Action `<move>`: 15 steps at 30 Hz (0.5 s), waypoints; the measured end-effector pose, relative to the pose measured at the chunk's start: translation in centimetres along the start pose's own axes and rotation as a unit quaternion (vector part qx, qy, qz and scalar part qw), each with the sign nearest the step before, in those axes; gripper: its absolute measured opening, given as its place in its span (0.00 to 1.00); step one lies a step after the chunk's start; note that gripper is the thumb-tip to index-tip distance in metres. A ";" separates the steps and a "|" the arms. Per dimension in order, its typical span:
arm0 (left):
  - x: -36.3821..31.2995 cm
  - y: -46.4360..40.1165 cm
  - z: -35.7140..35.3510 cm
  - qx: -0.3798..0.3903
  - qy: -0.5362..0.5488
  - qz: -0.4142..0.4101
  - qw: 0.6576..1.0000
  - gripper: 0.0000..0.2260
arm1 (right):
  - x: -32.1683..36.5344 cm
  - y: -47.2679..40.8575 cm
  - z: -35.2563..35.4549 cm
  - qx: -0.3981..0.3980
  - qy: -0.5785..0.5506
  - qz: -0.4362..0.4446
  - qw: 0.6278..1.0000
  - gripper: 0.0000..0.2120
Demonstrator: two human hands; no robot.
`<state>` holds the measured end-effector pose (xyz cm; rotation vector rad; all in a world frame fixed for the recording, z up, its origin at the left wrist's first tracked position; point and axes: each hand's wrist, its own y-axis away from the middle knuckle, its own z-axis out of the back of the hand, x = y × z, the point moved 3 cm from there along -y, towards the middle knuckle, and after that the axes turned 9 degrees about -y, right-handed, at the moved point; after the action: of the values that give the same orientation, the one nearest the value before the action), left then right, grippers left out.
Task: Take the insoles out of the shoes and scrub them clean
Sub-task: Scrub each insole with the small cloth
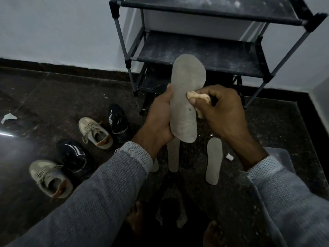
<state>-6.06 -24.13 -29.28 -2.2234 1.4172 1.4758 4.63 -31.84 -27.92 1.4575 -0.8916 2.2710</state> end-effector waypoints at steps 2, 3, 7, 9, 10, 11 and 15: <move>0.0 -0.1 0.0 0.005 0.007 0.000 1.000 0.22 | -0.1 0.1 0.1 -0.003 -0.002 -0.003 1.000 0.04; -0.1 -0.1 0.1 0.009 0.012 0.002 1.000 0.22 | 0.1 0.3 -0.1 0.022 -0.007 -0.006 1.000 0.04; -0.4 -0.2 0.7 0.014 0.023 0.015 1.000 0.25 | 1.0 0.9 -1.4 0.153 -0.008 -0.006 0.988 0.06; -0.4 -0.1 0.6 0.016 0.016 0.017 1.000 0.25 | 0.8 0.7 -1.1 0.102 -0.003 -0.005 0.995 0.06; -0.3 -0.1 0.5 0.014 0.010 0.015 1.000 0.24 | 0.6 0.6 -0.7 0.064 0.005 -0.003 0.998 0.05; -0.3 -0.1 0.4 0.008 0.004 0.010 1.000 0.23 | 0.4 0.5 -0.4 0.031 0.013 -0.003 0.999 0.05; -0.2 -0.2 0.5 0.002 -0.002 0.003 1.000 0.23 | 0.5 0.6 -0.4 0.059 -0.012 -0.020 0.998 0.04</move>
<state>-6.27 -23.59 -29.47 -2.2150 1.4248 1.4763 3.79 -32.10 -27.85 1.5408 -0.7401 2.3157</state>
